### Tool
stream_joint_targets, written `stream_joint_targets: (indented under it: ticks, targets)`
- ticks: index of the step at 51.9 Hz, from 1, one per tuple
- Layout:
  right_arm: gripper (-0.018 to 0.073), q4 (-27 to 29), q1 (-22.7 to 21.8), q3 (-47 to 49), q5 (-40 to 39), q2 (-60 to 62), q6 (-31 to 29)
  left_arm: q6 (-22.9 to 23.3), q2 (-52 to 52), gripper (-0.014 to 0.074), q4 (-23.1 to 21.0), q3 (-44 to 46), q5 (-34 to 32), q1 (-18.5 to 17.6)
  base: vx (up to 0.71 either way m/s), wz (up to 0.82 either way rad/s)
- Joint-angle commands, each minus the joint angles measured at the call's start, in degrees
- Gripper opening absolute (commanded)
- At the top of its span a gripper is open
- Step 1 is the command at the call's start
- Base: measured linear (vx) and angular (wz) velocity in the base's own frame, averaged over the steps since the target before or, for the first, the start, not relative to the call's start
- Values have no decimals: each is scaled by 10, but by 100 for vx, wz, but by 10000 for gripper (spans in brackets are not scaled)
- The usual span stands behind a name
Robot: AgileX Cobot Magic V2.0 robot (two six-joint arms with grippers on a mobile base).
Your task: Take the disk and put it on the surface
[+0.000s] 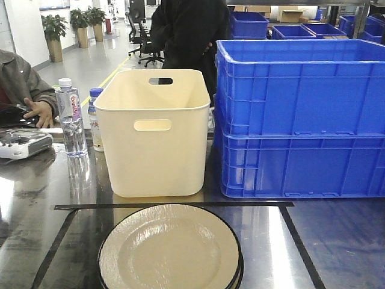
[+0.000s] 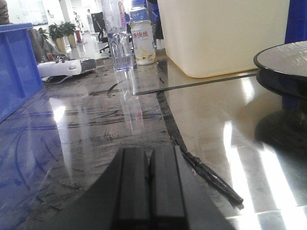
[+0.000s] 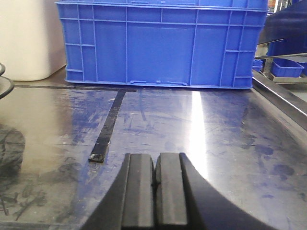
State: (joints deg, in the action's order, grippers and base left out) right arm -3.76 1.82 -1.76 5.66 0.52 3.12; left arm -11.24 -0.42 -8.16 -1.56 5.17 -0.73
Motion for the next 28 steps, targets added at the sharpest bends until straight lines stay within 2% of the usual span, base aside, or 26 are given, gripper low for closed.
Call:
stream_joint_targets:
  ticks: [1,28]
  targets:
    - [-9,-10,-4,-10,-43,8,0,5,-10,-2,1,-8,-47,-5,0,0]
    - [-9,-10,-4,-10,-43,7,0,5,-10,-2,1,-8,-47,-5,0,0]
